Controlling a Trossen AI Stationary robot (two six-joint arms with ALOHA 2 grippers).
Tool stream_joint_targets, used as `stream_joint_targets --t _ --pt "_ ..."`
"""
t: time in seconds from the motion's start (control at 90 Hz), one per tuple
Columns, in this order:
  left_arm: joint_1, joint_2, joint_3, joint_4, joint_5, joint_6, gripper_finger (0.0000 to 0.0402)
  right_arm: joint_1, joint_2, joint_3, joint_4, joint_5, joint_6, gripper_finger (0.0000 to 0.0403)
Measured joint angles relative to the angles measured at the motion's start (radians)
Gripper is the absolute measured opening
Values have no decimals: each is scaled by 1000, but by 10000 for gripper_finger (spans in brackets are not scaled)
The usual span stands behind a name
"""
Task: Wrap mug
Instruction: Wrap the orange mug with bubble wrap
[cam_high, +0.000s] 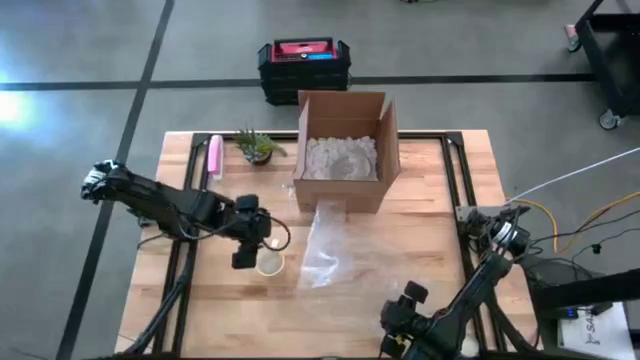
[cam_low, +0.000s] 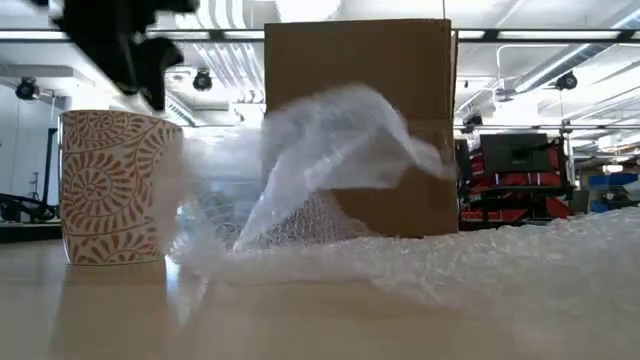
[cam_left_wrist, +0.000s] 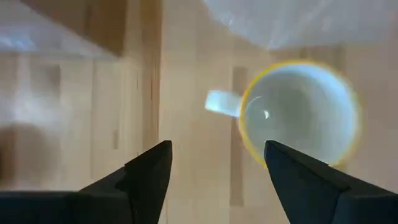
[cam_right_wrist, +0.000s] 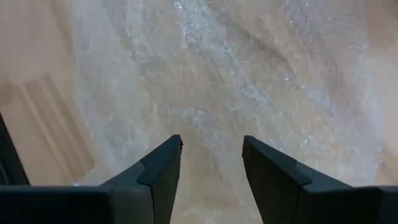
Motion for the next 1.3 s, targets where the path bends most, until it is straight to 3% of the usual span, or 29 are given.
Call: stream_joint_targets --t 0.167,0.344,0.578,1.022,1.167,1.3 --pt "-2 7 -152 238 109 -2 205 -18 0 0 35 1 -13 144" --pt "0 37 -201 285 79 -7 169 -33 0 0 76 1 -45 137" --pt "-1 47 -193 310 80 2 17 -91 0 0 128 2 -125 119" --pt "-72 -19 -83 243 67 6 8 -309 27 -2 197 -5 -395 77" --pt "-107 -71 -85 189 1 -6 7 -377 75 -2 323 -29 -569 62" --pt "-129 -129 -85 167 -35 -24 6 -443 85 12 507 34 -796 44"
